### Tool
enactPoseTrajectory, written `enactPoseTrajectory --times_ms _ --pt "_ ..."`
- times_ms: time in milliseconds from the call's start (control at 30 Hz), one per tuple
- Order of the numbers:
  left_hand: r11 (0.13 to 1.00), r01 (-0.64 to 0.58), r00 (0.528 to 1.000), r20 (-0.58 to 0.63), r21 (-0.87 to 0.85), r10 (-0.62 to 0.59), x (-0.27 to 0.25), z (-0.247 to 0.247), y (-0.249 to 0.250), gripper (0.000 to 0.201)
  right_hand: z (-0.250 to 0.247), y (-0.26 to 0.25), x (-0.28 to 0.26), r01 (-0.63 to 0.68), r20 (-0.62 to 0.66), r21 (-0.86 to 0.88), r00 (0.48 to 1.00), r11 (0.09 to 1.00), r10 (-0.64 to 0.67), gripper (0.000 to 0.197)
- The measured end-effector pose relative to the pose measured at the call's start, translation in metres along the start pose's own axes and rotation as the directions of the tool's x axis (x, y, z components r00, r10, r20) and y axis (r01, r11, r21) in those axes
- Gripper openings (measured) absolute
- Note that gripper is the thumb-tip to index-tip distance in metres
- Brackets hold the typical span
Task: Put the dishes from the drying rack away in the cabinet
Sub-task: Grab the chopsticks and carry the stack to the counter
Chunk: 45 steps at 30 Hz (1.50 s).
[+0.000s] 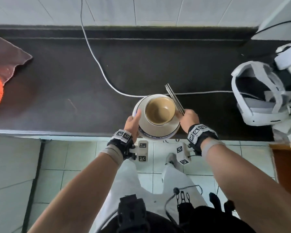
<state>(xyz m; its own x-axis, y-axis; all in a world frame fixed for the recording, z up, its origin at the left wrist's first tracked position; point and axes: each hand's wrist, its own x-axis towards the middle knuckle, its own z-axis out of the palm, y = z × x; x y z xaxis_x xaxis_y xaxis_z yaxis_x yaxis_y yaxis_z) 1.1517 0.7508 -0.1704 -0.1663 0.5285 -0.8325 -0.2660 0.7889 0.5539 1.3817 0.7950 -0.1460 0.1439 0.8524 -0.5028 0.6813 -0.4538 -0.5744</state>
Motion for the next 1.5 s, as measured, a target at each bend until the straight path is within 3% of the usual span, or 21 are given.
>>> enactPoseTrajectory --times_ms 133,267,400,633,733,867,1067,1133,1233,1333,1400,1500 --pt "0.986 -0.146 0.982 -0.111 0.078 0.154 -0.009 0.028 0.001 0.038 -0.005 0.018 0.02 0.033 0.048 -0.022 0.998 0.999 -0.032 0.05" --pt "0.953 -0.191 0.954 -0.184 0.235 0.236 0.002 0.03 -0.007 0.046 -0.006 0.029 0.029 0.05 0.076 -0.037 0.996 0.998 -0.047 0.053" --pt "0.944 -0.195 0.954 -0.171 0.267 0.246 -0.001 0.03 -0.005 0.032 -0.006 0.029 0.035 0.063 0.109 -0.068 0.993 0.996 -0.056 0.054" --pt "0.961 -0.181 0.968 -0.133 0.207 0.211 0.011 0.02 -0.004 0.032 -0.011 0.018 0.042 0.066 0.11 -0.114 0.993 0.991 -0.053 0.05" --pt "0.98 -0.172 0.974 -0.131 0.096 0.184 -0.007 0.03 0.015 0.013 -0.014 0.014 0.042 0.046 0.092 -0.141 0.995 0.989 -0.033 0.053" --pt "0.973 -0.198 0.955 -0.199 0.118 0.218 -0.02 0.034 0.037 0.052 -0.025 0.011 0.04 0.072 0.06 -0.125 0.996 0.99 -0.065 0.048" --pt "0.929 -0.364 0.91 -0.238 -0.07 0.339 -0.036 0.045 0.065 0.048 -0.059 -0.009 0.035 0.26 -0.002 -0.079 0.965 0.962 -0.261 0.048" --pt "0.902 -0.418 0.895 -0.218 -0.107 0.389 -0.041 0.052 0.076 0.052 -0.068 -0.024 0.03 0.352 0.056 -0.096 0.936 0.931 -0.348 0.052" --pt "0.867 -0.452 0.889 -0.184 -0.211 0.419 -0.053 0.062 0.097 0.054 -0.078 -0.051 0.016 0.478 0.256 -0.179 0.867 0.86 -0.428 0.057" --pt "0.838 -0.444 0.896 -0.149 -0.316 0.418 -0.059 0.064 0.109 0.053 -0.077 -0.072 0.007 0.572 0.405 -0.245 0.794 0.783 -0.453 0.044" --pt "0.822 -0.46 0.887 -0.14 -0.336 0.439 -0.064 0.064 0.112 0.05 -0.077 -0.083 0.005 0.611 0.439 -0.272 0.766 0.743 -0.469 0.044" --pt "0.818 -0.471 0.881 -0.134 -0.329 0.453 -0.068 0.062 0.114 0.045 -0.079 -0.089 0.01 0.615 0.451 -0.301 0.765 0.729 -0.459 0.05"
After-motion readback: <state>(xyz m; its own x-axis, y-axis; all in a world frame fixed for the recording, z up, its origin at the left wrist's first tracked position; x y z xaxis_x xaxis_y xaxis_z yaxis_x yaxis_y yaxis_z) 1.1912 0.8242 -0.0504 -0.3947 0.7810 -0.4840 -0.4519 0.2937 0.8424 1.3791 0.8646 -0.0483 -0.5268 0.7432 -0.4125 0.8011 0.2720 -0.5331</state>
